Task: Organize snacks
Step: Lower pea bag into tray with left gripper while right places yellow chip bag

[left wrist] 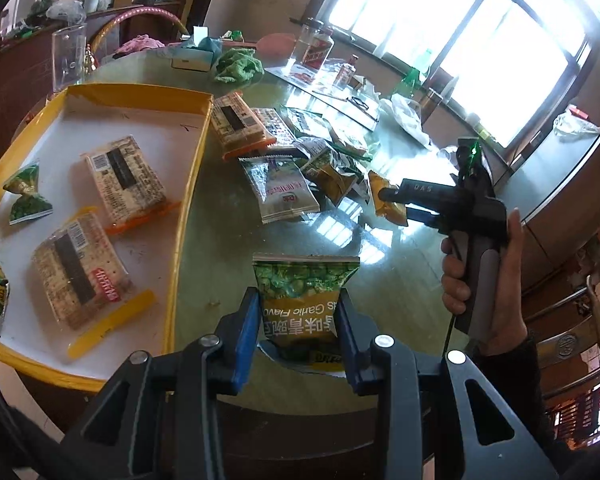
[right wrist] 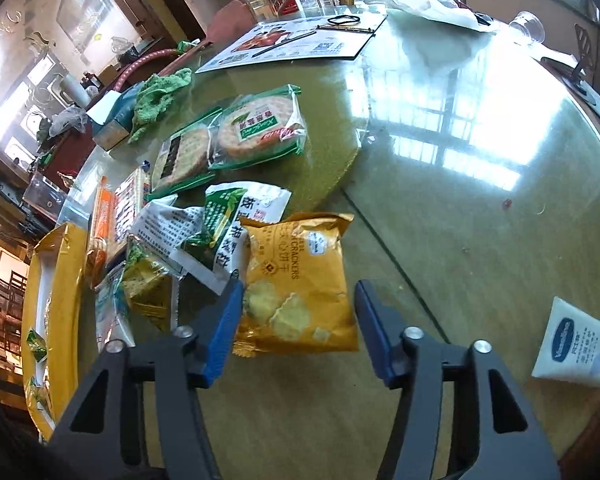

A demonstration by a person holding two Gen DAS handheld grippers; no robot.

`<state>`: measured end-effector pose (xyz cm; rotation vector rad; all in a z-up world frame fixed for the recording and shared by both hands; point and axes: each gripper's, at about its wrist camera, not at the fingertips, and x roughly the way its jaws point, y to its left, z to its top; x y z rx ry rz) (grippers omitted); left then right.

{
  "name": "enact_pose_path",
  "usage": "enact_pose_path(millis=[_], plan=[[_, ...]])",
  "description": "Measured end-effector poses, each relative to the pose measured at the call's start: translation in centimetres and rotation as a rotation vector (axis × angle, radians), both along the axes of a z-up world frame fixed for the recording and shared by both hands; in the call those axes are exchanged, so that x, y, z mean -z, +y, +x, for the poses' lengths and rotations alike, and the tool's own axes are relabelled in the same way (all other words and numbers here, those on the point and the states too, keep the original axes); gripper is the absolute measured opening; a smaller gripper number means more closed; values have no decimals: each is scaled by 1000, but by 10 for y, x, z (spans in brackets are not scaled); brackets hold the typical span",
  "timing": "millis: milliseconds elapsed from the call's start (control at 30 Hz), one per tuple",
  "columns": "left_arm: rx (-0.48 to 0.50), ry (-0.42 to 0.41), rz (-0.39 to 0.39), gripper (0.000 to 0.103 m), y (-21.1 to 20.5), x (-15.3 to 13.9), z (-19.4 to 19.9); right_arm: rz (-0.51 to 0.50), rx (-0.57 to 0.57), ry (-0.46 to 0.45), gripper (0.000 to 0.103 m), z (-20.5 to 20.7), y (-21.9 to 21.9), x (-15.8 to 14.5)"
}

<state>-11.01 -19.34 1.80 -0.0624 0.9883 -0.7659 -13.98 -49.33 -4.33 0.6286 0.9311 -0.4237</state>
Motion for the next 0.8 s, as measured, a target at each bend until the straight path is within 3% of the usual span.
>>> enact_pose_path(millis=[167,367,433,667,800], plan=[[-31,-5,-36,36,16,-9,3,-10,-5,0,47,-2,4,-2],[-70,-12,-68,36,32,-18,9,-6,-6,-17,45,-11,10,-1],[-76,-14,-76,36,35,-20,10,25,9,-59,45,-22,11,-4],[-102,-12,-102,36,46,-25,13,37,2,-177,45,-45,26,-34],[-139,-27,-118,36,61,-37,11,29,-66,-240,45,-48,53,-65]])
